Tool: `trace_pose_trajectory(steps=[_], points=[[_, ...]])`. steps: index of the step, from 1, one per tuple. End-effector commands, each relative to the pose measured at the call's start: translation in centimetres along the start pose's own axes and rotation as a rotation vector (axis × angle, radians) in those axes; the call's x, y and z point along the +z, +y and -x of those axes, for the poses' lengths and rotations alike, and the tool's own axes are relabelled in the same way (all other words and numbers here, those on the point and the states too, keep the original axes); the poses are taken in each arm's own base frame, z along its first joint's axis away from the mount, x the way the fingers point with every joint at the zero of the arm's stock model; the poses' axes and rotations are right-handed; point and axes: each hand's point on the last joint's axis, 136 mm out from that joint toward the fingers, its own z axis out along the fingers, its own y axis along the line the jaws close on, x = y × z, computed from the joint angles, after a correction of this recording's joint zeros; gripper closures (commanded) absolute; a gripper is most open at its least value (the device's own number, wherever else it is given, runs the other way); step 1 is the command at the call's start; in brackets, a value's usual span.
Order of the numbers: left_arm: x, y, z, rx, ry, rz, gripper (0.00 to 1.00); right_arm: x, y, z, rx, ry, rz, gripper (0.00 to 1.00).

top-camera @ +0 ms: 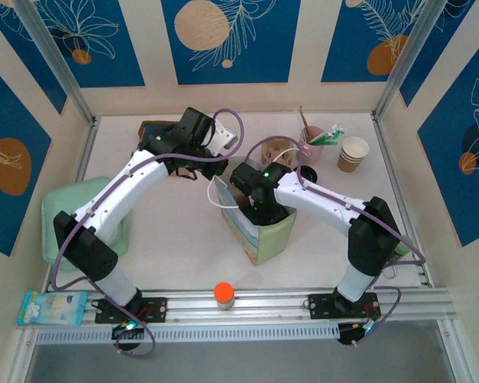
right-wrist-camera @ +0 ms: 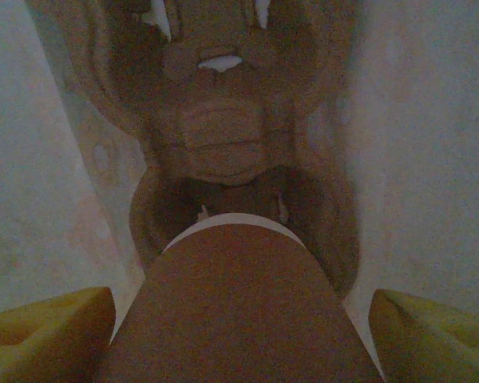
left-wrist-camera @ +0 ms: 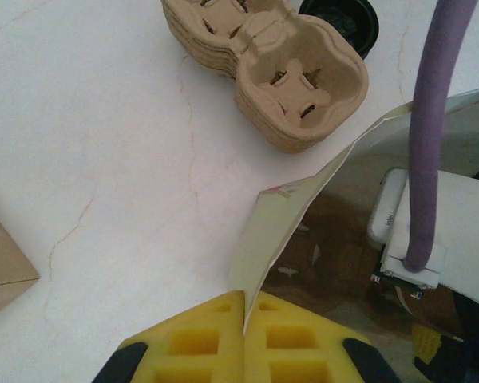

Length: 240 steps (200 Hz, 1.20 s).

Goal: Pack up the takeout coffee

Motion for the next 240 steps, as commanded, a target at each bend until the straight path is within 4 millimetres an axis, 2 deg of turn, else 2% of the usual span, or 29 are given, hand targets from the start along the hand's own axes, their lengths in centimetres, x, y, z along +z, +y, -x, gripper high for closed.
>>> trace_pose_trajectory(steps=[1, 63, 125, 240], points=[[-0.7, -0.4, -0.4, 0.009, 0.001, -0.005, 0.94, 0.3, -0.6, -0.7, 0.006, 0.025, -0.008, 0.71], [-0.7, -0.3, -0.5, 0.008, 0.001, -0.001, 0.94, 0.7, -0.6, -0.9, 0.014, 0.036, -0.001, 0.71], [-0.8, -0.3, -0.6, 0.009, 0.001, 0.003, 0.94, 2.0, -0.5, -1.3, 0.021, 0.053, 0.001, 0.71], [-0.8, -0.2, -0.6, 0.010, 0.002, 0.004, 0.94, 2.5, -1.1, -1.2, 0.032, 0.054, -0.008, 0.71]])
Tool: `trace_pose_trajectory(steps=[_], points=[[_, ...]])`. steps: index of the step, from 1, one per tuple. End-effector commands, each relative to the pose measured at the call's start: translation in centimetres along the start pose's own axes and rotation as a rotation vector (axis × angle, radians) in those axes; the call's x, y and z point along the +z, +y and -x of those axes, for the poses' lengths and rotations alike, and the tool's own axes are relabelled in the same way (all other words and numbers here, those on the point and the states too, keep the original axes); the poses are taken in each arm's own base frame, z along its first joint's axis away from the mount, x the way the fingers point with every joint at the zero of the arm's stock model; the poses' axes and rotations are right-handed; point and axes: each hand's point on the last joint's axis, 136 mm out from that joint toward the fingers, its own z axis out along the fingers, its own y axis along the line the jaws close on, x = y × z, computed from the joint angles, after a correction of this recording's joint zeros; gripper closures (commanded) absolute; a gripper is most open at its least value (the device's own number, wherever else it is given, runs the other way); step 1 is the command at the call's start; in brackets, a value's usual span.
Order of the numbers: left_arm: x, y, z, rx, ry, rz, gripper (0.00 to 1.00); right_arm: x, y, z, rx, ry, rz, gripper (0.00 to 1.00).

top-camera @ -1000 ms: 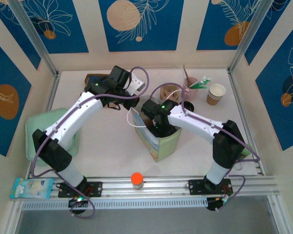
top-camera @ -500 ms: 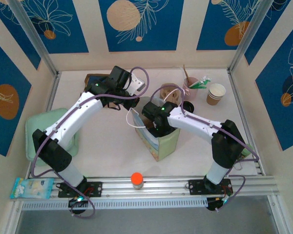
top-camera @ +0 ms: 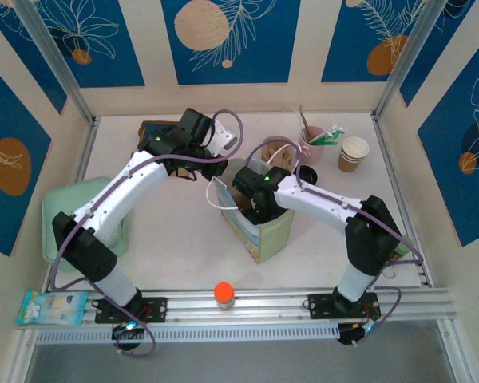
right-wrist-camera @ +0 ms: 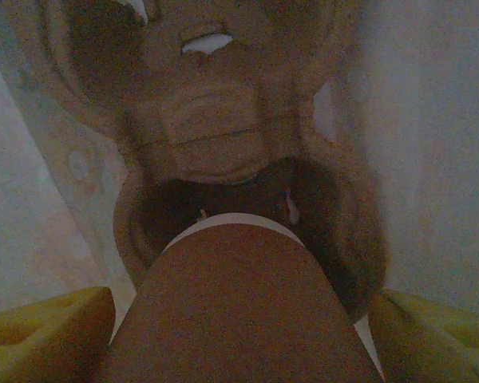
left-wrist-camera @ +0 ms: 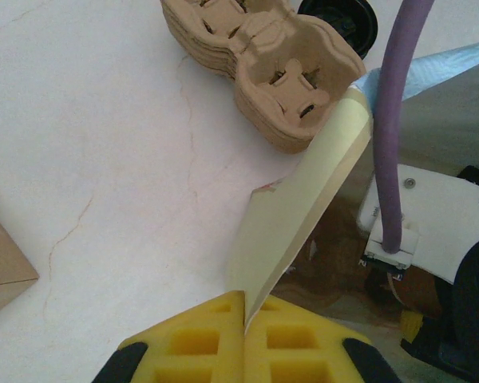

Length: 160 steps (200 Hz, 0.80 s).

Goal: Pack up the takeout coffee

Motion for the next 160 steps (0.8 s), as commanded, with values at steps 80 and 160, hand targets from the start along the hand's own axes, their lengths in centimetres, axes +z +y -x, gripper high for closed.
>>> trace_pose_trajectory(steps=[80, 160], points=[[-0.84, -0.23, -0.52, 0.010, 0.005, 0.004, 0.94, 1.05, -0.82, -0.81, 0.023, 0.047, -0.010, 0.71], [-0.81, -0.25, -0.65, 0.007, 0.004, 0.001, 0.94, 0.62, -0.87, -0.06, 0.018, -0.007, -0.006, 0.71]])
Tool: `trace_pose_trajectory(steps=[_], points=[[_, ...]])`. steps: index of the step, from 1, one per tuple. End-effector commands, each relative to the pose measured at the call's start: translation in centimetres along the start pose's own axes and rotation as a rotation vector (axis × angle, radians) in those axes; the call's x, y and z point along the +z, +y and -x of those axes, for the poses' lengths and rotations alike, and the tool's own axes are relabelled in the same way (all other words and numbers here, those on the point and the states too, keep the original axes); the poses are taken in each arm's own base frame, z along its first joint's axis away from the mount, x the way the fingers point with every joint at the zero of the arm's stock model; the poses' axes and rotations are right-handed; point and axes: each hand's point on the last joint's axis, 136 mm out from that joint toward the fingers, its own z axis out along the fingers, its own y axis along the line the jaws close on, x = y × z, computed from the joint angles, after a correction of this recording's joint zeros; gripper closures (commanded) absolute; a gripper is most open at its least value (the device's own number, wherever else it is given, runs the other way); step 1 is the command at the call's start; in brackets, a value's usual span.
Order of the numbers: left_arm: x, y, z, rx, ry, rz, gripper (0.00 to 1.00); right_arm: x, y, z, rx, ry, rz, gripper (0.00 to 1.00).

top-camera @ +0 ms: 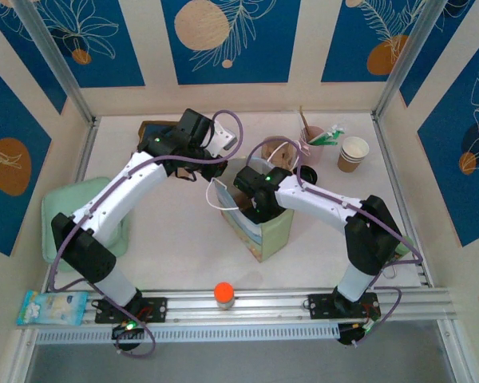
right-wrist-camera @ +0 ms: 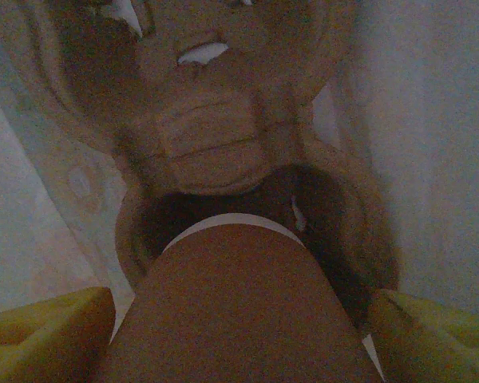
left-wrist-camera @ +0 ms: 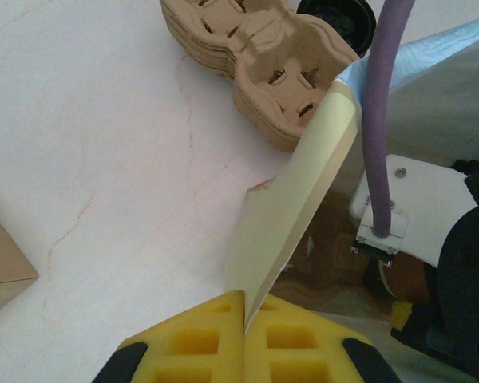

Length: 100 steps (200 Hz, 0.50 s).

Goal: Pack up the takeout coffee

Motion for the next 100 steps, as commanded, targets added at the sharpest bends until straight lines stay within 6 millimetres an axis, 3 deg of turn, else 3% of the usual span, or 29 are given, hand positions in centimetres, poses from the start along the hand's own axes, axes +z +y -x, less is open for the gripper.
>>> trace_pose_trajectory(steps=[1, 100], points=[[-0.67, -0.24, -0.53, 0.007, 0.008, 0.001, 0.94, 0.10, -0.64, -0.55, 0.005, 0.009, -0.012, 0.71], [-0.65, -0.33, -0.61, 0.007, 0.002, -0.003, 0.95, 0.63, -0.82, -0.50, 0.010, 0.011, -0.016, 0.71]])
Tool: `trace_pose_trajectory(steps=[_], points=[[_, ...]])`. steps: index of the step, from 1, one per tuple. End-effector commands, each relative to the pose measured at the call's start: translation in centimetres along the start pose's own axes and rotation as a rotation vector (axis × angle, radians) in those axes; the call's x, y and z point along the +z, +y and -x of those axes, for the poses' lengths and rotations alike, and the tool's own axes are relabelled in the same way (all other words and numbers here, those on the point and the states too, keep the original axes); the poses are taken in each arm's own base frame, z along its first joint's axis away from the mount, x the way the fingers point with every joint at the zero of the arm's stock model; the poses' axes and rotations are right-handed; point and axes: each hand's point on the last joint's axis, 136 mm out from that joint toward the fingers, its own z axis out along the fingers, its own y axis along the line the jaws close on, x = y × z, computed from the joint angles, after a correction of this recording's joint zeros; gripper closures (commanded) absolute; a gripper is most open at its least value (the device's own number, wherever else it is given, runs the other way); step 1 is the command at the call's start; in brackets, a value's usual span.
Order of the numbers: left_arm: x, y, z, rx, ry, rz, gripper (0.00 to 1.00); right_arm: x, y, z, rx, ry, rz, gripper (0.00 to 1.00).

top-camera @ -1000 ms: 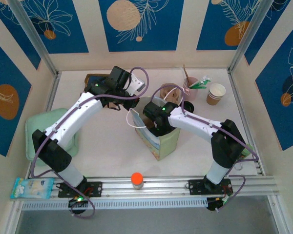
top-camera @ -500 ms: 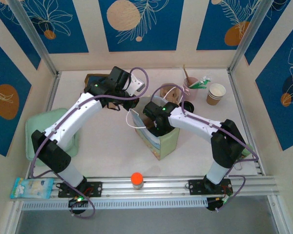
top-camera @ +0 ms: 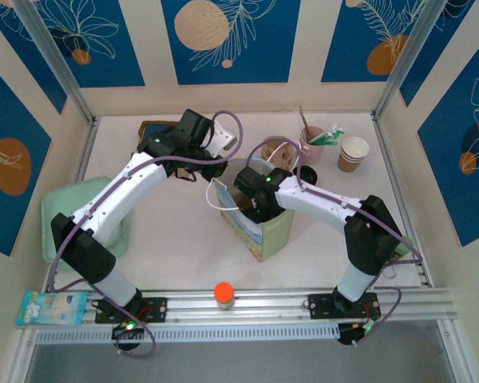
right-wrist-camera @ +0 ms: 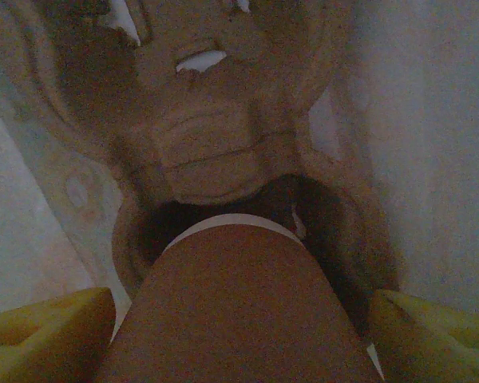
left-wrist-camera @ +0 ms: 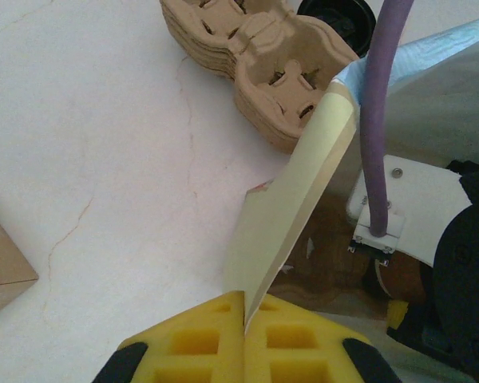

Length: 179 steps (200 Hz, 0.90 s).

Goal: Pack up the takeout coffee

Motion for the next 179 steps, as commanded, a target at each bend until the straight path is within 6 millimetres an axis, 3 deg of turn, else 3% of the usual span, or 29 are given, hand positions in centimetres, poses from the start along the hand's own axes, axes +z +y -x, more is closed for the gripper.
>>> trace_pose_trajectory(steps=[1, 179], points=[[-0.8, -0.4, -0.6, 0.006, 0.007, -0.004, 0.94, 0.3, -0.8, -0.7, 0.011, 0.023, -0.019, 0.71], [-0.7, -0.7, -1.0, 0.000, 0.000, -0.022, 0.95, 0.3, -1.4, 0.6, 0.023, -0.031, -0.012, 0.71]])
